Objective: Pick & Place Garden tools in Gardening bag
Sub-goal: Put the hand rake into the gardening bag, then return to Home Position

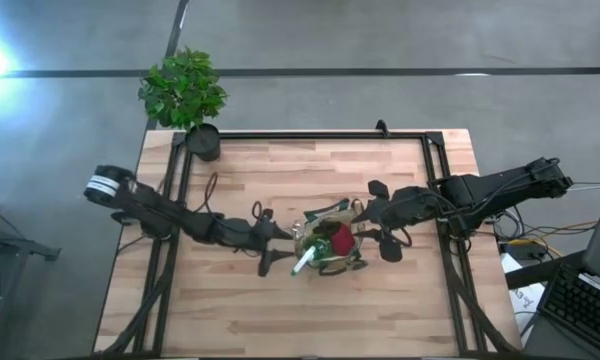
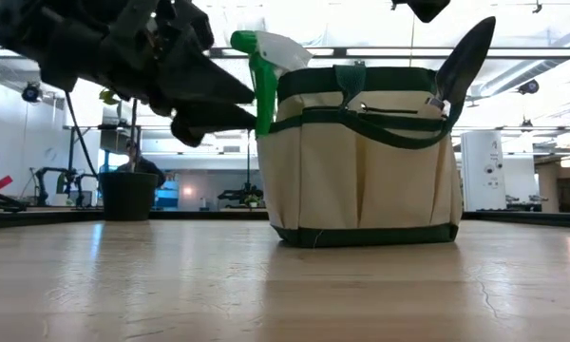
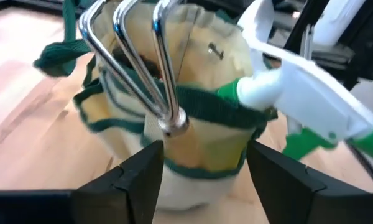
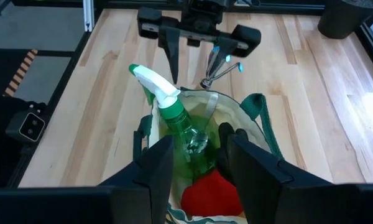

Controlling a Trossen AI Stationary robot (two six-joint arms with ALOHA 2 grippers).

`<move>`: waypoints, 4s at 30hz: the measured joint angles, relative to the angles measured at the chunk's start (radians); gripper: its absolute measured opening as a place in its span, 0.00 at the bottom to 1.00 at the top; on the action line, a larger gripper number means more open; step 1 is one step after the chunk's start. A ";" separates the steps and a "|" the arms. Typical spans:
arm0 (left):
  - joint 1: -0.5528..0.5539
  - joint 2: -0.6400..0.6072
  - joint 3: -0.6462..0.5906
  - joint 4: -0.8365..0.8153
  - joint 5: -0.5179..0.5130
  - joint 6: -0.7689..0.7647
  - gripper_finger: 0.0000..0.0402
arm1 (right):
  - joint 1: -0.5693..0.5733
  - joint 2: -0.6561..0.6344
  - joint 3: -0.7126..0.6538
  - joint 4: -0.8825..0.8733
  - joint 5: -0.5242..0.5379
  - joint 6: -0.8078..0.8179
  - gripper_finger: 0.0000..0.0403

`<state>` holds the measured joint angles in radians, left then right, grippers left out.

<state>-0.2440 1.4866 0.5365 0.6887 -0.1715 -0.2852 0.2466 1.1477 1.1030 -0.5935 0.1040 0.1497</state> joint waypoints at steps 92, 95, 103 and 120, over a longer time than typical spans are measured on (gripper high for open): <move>0.031 -0.496 0.065 -0.350 -0.174 0.262 0.00 | -0.002 -0.035 -0.049 0.050 0.010 -0.091 0.05; 0.031 -0.555 0.023 -0.352 -0.173 0.264 0.00 | -0.003 -0.103 -0.119 0.106 0.009 -0.101 0.03; 0.031 -0.762 -0.191 -0.159 -0.137 0.256 0.00 | -0.003 -0.436 -0.385 0.348 0.042 -0.139 0.02; 0.036 -1.009 -0.501 -0.062 -0.118 0.299 0.00 | -0.003 -0.850 -0.796 0.521 0.166 -0.191 0.02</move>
<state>-0.2084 0.4778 0.0357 0.6271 -0.2894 0.0141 0.2440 0.2976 0.3070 -0.0723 0.2702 -0.0409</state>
